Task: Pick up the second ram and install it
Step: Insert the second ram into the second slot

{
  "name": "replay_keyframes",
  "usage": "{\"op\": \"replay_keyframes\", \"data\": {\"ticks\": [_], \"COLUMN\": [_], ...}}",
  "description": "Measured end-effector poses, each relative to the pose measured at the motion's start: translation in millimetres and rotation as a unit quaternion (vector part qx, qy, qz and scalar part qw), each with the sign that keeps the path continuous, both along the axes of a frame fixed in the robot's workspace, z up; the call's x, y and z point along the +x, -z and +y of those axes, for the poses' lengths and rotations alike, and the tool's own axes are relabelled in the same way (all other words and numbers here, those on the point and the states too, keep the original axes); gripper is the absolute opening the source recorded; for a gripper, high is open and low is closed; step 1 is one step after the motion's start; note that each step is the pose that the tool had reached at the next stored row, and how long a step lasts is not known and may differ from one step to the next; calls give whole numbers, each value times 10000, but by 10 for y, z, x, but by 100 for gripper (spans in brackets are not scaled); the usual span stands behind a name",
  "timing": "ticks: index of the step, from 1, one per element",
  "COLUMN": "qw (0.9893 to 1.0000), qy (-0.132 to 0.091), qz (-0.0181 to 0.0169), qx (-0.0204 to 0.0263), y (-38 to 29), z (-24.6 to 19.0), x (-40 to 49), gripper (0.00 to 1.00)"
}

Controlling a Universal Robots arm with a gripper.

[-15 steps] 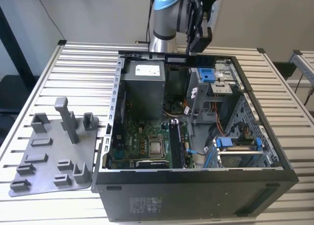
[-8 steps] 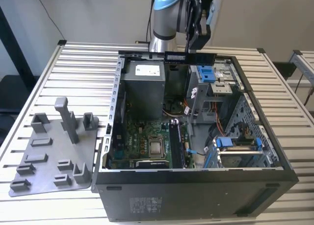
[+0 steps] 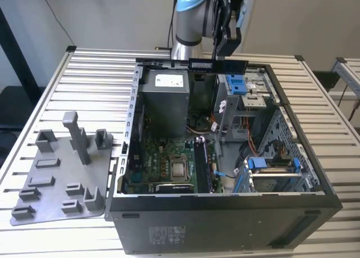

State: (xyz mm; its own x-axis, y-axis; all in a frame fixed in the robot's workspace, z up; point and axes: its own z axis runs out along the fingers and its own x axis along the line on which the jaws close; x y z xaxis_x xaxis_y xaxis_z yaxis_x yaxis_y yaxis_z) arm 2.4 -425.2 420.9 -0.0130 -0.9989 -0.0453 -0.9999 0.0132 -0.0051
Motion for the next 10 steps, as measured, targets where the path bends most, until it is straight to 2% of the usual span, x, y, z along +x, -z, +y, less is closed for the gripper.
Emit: {"op": "replay_keyframes", "data": {"ticks": [5, 10], "qw": [10000, 9999], "qy": [2, 135], "qz": [0, 0], "qx": [0, 1], "y": [0, 0], "z": [4, 4], "x": [0, 0], "gripper": [14, 14]}}
